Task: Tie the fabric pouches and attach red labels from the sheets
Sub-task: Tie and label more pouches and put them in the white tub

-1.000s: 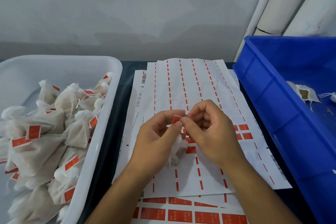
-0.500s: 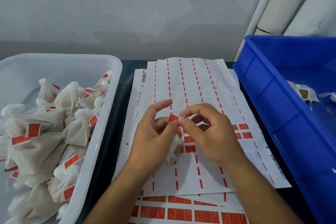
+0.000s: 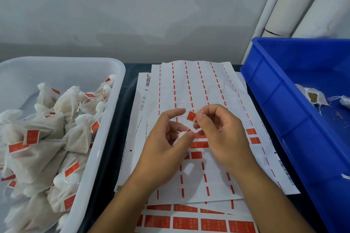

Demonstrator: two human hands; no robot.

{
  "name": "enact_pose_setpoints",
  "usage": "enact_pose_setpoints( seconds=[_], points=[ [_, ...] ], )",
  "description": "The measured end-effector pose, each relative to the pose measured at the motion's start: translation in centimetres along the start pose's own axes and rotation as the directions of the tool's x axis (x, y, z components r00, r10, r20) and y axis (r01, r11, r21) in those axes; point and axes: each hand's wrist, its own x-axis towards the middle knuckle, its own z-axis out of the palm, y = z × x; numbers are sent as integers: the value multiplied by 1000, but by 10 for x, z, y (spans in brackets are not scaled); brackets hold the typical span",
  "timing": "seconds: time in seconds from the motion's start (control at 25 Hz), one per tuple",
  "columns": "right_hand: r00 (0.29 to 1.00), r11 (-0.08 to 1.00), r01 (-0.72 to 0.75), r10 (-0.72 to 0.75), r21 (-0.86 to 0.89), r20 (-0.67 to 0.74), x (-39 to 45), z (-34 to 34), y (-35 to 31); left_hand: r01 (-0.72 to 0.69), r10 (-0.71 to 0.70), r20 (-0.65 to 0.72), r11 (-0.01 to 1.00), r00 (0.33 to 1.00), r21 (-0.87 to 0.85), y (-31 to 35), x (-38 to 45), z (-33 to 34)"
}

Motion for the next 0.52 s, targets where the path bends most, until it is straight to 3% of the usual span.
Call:
enact_pose_setpoints(
  seconds=[0.12, 0.32, 0.52],
  points=[
    [998, 1000, -18, 20, 23, -52, 1, -2, -2, -23, 26, -32, 994, 999, 105, -1, 0, 3],
    [992, 999, -30, 32, 21, -122, 0, -1, -4, -25, 40, -102, 990, 994, 138, 0, -1, 6],
    [983, 999, 1, 8, 53, -185, -3, 1, -6, -175, 255, -284, 945, 924, 278, 7, -2, 17]
  ],
)
